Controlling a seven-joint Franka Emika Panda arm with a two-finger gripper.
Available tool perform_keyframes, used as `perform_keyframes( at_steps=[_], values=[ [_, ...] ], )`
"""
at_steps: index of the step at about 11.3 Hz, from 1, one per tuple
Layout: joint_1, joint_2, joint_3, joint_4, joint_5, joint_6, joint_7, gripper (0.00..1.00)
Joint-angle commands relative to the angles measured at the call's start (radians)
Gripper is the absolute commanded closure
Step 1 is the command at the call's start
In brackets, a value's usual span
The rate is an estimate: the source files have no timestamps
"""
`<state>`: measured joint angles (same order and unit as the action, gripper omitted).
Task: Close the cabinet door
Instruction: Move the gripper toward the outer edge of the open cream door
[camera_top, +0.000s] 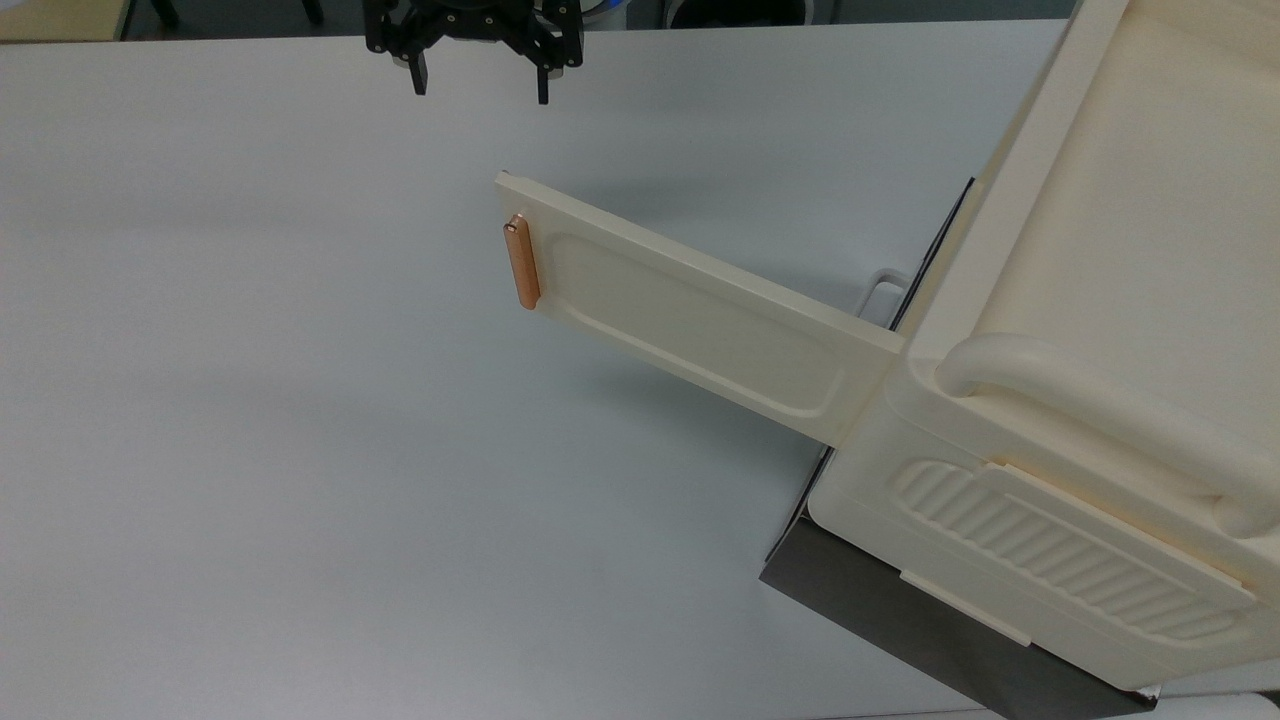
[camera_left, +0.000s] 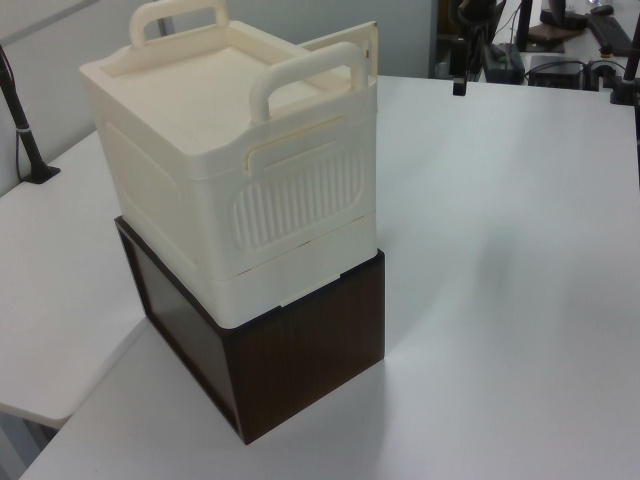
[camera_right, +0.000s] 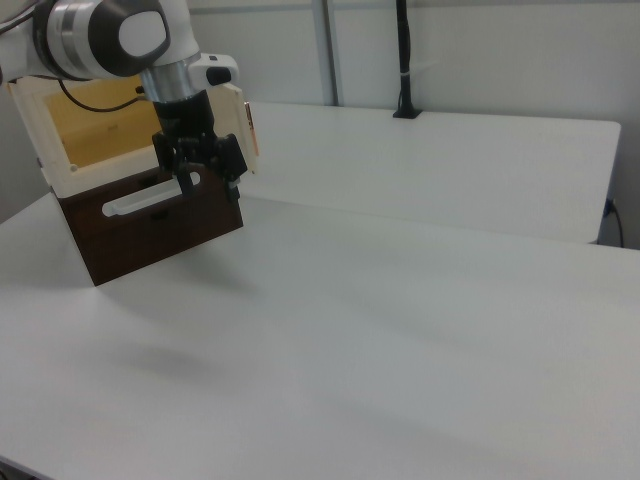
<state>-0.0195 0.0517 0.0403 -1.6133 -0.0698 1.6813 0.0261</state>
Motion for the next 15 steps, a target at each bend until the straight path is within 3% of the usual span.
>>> perform_keyframes(
  at_steps=[1, 5, 6, 8, 10, 11, 15],
  values=[
    [0.013, -0.013, -0.010, -0.016, 0.004, -0.034, 0.015, 0.00],
    [0.013, -0.013, -0.010, -0.016, 0.004, -0.034, 0.009, 0.00],
    [0.013, -0.013, -0.010, -0.017, 0.004, -0.032, 0.009, 0.05],
    [0.012, -0.013, -0.010, -0.017, 0.007, -0.028, 0.014, 0.43],
    [0.012, -0.013, -0.010, -0.016, 0.015, -0.028, 0.006, 0.89],
    [0.012, -0.013, -0.010, -0.017, 0.015, -0.029, 0.006, 0.99],
    [0.013, -0.010, -0.010, -0.016, 0.015, -0.022, 0.015, 1.00]
  ],
)
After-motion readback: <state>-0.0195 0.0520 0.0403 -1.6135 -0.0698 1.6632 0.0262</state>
